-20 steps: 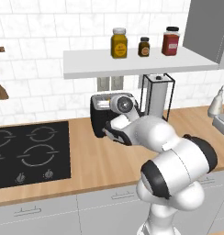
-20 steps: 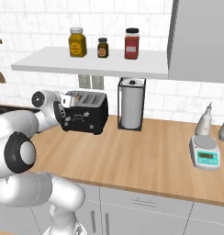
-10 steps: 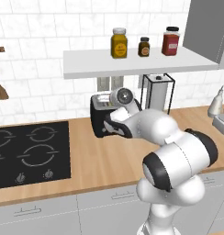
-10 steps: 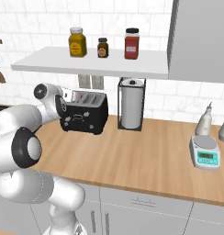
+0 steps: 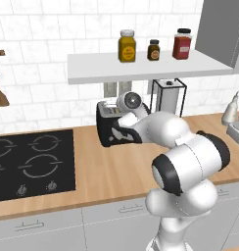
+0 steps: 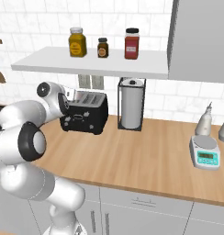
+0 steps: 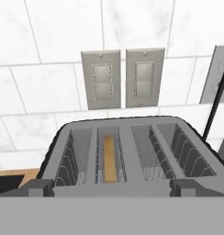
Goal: Start the toaster. Once the lever pops up, take the bread to the plate on the dining counter.
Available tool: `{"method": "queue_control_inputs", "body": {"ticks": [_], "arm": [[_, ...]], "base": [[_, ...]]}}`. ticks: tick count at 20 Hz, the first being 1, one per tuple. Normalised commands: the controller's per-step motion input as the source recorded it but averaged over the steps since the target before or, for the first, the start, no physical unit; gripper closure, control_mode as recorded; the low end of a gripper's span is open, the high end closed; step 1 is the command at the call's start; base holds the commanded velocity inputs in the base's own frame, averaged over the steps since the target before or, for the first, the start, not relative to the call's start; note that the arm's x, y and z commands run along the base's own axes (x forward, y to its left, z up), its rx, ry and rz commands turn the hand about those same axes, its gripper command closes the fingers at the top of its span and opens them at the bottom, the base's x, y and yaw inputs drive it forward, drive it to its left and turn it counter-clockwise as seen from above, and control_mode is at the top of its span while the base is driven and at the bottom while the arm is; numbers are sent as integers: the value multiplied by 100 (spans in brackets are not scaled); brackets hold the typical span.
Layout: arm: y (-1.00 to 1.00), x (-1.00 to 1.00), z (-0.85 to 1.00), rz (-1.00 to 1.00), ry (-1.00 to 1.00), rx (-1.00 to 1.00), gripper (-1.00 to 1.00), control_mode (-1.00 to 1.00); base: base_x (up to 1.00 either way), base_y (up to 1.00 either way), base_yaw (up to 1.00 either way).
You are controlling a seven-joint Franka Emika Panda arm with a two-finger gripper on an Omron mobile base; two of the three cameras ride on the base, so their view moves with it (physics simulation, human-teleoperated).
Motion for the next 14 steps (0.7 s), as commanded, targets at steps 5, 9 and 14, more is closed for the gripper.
{"method": "queue_control_inputs", "body": {"ticks": [5,9,14], "arm": [[0,18,-1,0,3,0,-100,-100],[0,22,-6,0,5,0,-100,-100],[0,15,-18,4,6,-4,-100,-100]], "base": [[0,0,0],[0,0,0],[0,0,0]]}}
